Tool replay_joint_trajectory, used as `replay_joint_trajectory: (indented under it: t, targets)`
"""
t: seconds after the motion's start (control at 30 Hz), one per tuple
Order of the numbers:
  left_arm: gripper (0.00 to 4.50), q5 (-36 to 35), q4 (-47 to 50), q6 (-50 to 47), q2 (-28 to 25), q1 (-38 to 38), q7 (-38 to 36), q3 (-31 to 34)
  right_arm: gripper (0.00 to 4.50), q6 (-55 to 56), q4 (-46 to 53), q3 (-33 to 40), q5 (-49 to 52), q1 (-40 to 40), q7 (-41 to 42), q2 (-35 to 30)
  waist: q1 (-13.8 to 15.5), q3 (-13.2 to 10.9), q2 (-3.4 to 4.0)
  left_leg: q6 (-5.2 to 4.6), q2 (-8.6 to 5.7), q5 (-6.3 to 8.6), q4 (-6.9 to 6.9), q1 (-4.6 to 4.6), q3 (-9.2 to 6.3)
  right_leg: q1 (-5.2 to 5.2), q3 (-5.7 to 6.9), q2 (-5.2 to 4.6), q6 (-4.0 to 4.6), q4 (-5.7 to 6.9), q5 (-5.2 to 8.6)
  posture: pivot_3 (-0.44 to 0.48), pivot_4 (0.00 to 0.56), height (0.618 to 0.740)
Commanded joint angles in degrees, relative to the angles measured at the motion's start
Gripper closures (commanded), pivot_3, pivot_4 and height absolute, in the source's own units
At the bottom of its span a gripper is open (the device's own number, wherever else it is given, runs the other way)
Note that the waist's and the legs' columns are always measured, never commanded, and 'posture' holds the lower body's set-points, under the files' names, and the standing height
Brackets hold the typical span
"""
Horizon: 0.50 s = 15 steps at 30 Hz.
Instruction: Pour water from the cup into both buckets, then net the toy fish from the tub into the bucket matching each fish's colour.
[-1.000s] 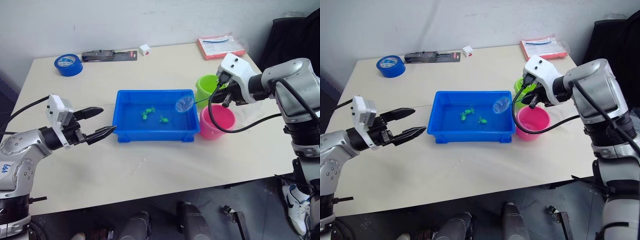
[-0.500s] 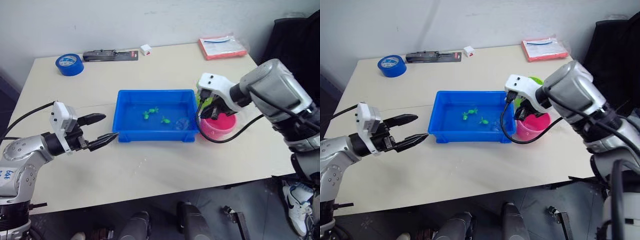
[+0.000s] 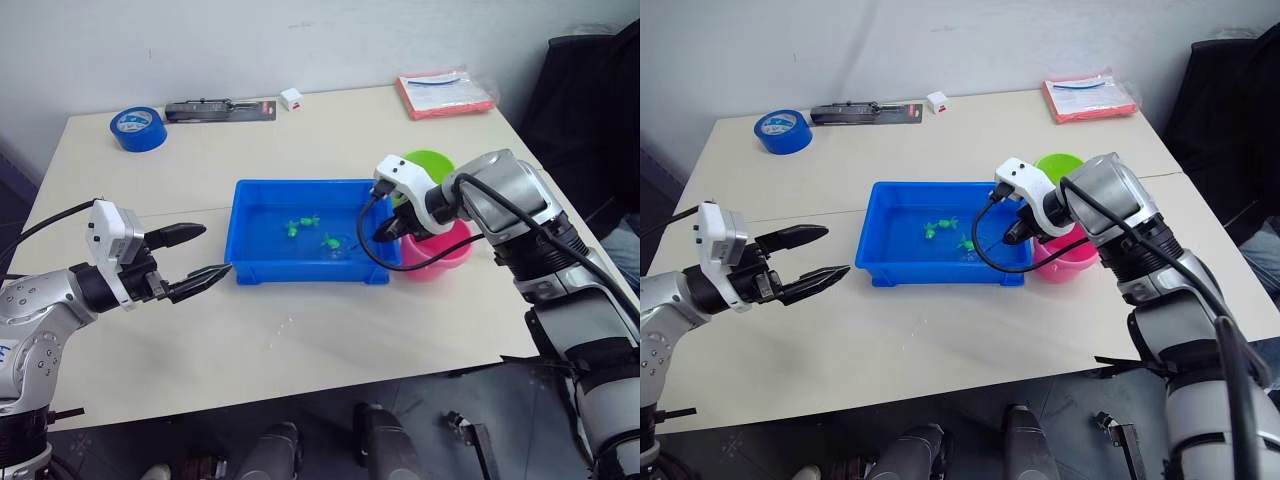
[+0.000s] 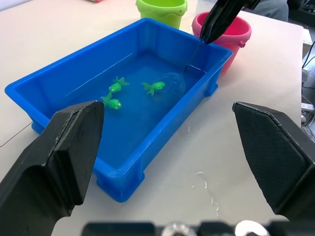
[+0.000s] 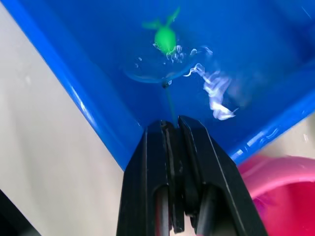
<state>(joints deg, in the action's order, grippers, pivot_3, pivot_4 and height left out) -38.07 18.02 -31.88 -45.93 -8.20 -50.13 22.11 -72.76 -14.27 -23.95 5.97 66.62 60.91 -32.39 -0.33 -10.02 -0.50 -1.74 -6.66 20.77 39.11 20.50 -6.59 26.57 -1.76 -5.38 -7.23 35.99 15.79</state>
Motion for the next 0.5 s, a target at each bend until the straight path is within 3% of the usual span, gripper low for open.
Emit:
replay_joint_trajectory:
  t: [0.03, 0.5]
  targets:
    - [0.00, -0.96, 0.98, 0.49, -0.97, -1.21, -0.20, 1.41, 3.71, -2.79, 3.82, 5.75, 2.47, -1.24, -3.69, 0.90, 0.04, 0.00, 0.00, 0.00, 0.00, 0.00, 0.00, 0.00, 0.00, 0.00, 0.00, 0.00, 0.00, 0.00, 0.00, 0.000, 0.150, 0.740]
    - [0.00, -0.65, -6.71, 1.86, 0.67, -8.80, -2.70, -1.05, 3.71, -14.71, 19.51, 23.05, 12.67, -7.99, -13.86, 0.26, -0.07, 0.00, 0.00, 0.00, 0.01, 0.00, 0.01, 0.00, -0.01, 0.00, 0.03, 0.00, 0.00, 0.03, 0.00, 0.000, 0.150, 0.740]
